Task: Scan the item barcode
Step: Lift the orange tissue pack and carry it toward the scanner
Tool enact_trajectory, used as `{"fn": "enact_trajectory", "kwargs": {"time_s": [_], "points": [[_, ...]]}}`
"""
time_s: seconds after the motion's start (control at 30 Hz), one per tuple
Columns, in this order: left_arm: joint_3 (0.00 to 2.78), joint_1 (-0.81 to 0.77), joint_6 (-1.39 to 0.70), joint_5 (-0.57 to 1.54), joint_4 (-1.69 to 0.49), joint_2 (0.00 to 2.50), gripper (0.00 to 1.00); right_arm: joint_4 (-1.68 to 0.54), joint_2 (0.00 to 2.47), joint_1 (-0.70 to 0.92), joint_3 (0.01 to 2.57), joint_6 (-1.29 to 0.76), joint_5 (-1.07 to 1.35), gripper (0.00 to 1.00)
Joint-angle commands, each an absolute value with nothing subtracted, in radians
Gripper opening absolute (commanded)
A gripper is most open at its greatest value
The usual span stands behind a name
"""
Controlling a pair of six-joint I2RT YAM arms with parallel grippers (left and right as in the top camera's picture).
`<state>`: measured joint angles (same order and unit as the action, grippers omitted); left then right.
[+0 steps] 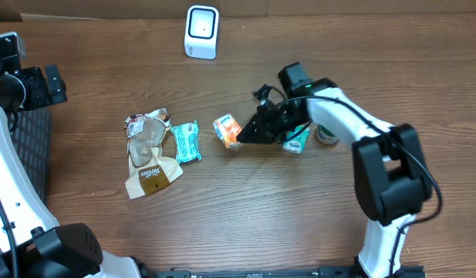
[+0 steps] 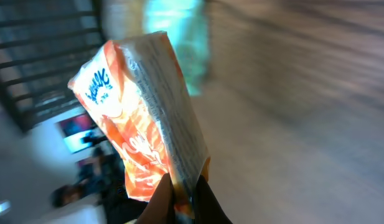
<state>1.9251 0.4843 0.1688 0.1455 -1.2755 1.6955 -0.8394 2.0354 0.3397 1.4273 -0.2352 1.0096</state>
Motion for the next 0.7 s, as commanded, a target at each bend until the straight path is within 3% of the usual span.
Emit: {"fn": "enact_trajectory", "kwargs": {"time_s": [0.0,0.17,0.37,0.67], "points": [[1.933,0.482,0.195,0.147,-1.275,1.697,1.00,-0.853,1.914,0.292,1.451,-0.199,1.262,0.04],[1.933,0.482,0.195,0.147,-1.275,1.697,1.00,-0.916,1.825,0.177,1.451,-0.186,1.570,0.04],[1.933,0.482,0.195,0.147,-1.275,1.697,1.00,-1.089,1.744,0.071,1.451,-0.125,1.570,0.04],[1.934,0.482,0.195,0.147,-1.275,1.697,1.00,-1.106,1.615,0.043,1.451,-0.125,1.570,0.04]]}}
